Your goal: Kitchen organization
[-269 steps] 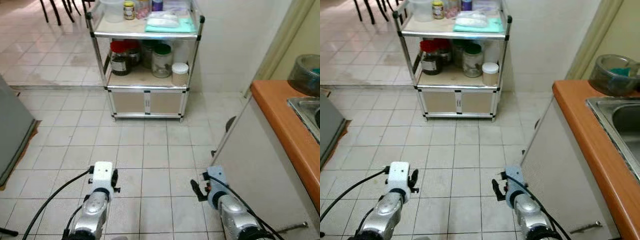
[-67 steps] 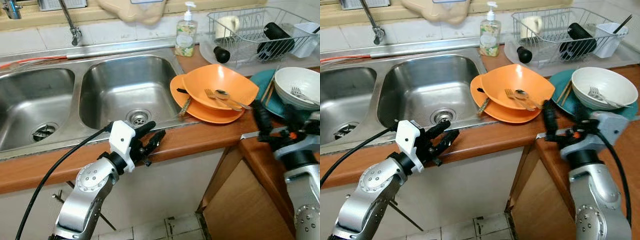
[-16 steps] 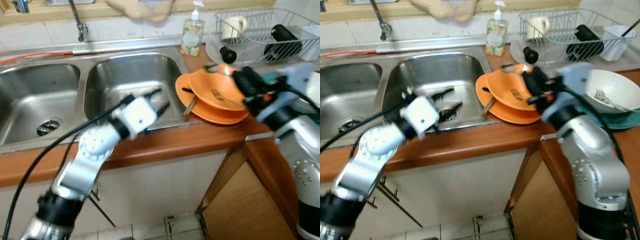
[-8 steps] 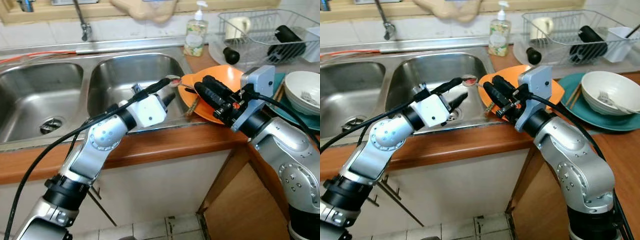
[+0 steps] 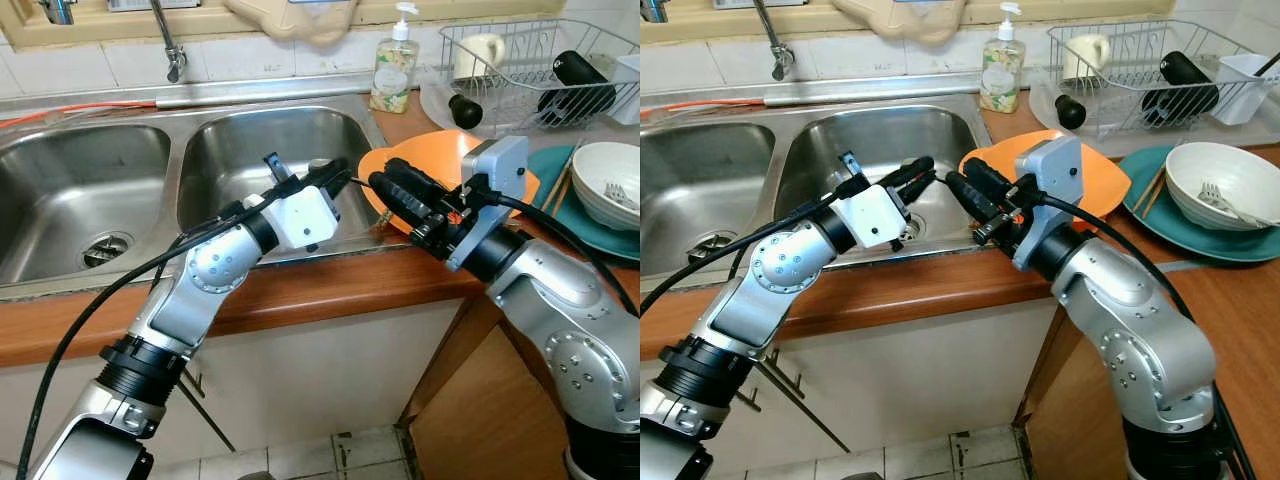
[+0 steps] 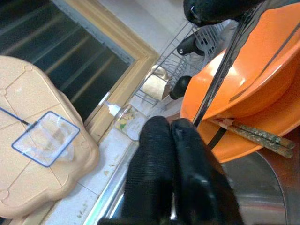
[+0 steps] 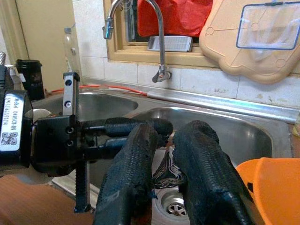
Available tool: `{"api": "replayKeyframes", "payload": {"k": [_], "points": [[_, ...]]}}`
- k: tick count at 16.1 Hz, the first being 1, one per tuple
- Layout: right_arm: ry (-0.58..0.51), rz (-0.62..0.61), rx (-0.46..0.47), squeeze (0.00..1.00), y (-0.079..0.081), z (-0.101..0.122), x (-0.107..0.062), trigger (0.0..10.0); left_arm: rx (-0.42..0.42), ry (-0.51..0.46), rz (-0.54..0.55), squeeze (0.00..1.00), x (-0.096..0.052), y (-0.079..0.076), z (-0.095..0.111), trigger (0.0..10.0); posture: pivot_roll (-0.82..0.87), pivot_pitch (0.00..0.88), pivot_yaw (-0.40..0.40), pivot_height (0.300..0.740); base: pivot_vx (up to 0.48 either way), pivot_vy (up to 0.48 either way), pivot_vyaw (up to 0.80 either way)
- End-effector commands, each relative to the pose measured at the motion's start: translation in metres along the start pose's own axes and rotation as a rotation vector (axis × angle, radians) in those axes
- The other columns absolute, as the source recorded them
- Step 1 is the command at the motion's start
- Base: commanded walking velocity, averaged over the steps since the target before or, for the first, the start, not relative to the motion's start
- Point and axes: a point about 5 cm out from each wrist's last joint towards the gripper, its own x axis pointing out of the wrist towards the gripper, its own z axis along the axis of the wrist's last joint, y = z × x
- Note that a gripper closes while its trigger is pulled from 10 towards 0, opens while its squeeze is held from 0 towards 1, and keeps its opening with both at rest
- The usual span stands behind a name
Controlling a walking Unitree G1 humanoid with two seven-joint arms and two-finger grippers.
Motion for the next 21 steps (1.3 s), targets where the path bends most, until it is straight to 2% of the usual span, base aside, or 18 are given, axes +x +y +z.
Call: {"api": "replayKeyframes", "payload": {"k": [1, 13, 14, 15, 16, 17, 19, 20, 21], "points": [[-0.02, 0.036, -0.007, 0.0, 0.007, 0.005, 0.003, 0.0, 0.032, 0.003, -0.03, 0.0, 0.0, -0.001, -0.002, 0.0, -0.12, 0.0, 0.073, 0.74, 0.0, 0.0, 0.0], [-0.008, 0.06, 0.005, 0.0, 0.01, 0.003, 0.009, 0.0, 0.151, 0.023, -0.05, 0.0, -0.006, 0.002, -0.007, 0.0, -0.1, 0.0, 0.044, 0.74, 0.0, 0.0, 0.0], [-0.003, 0.048, -0.001, 0.0, 0.008, 0.002, 0.009, 0.0, 0.152, 0.047, -0.034, 0.0, -0.009, 0.005, -0.011, 2.9, -0.1, 0.0, 0.041, 0.74, 0.0, 0.0, 0.0], [0.008, 0.009, -0.018, 0.0, 0.003, 0.001, 0.01, 0.0, 0.038, 0.05, -0.018, 0.85, -0.019, 0.013, -0.014, 10.0, -0.1, 0.0, 0.034, 0.74, 0.0, 0.0, 0.0], [0.007, 0.007, -0.016, 0.0, 0.003, 0.001, 0.01, 0.0, 0.034, 0.044, -0.023, 0.85, -0.02, 0.013, -0.013, 10.0, -0.1, 0.0, 0.033, 0.74, 0.0, 0.0, 0.0], [0.001, 0.004, -0.011, 0.0, 0.001, 0.002, 0.011, 0.0, 0.043, 0.028, -0.063, 1.0, -0.023, 0.011, -0.011, 10.0, -0.1, 0.0, 0.027, 0.74, 0.0, 0.0, 0.0], [-0.002, 0.017, -0.007, 0.0, 0.002, 0.003, 0.013, 0.0, 0.059, 0.014, -0.082, 1.0, -0.023, 0.006, -0.008, 10.0, -0.09, 0.0, 0.02, 0.74, 0.0, 0.0, 0.0], [0.003, 0.038, -0.012, 0.0, 0.005, 0.003, 0.014, 0.0, 0.083, 0.018, -0.099, 0.69, -0.02, 0.001, -0.008, 10.0, -0.09, 0.0, 0.017, 0.74, 0.0, 0.0, 0.0], [0.008, 0.056, -0.013, 0.0, 0.007, 0.003, 0.014, 0.0, 0.102, 0.022, -0.105, 0.0, -0.016, -0.001, -0.007, 10.0, -0.09, 0.0, 0.017, 0.74, 0.0, 0.0, 0.0]]}}
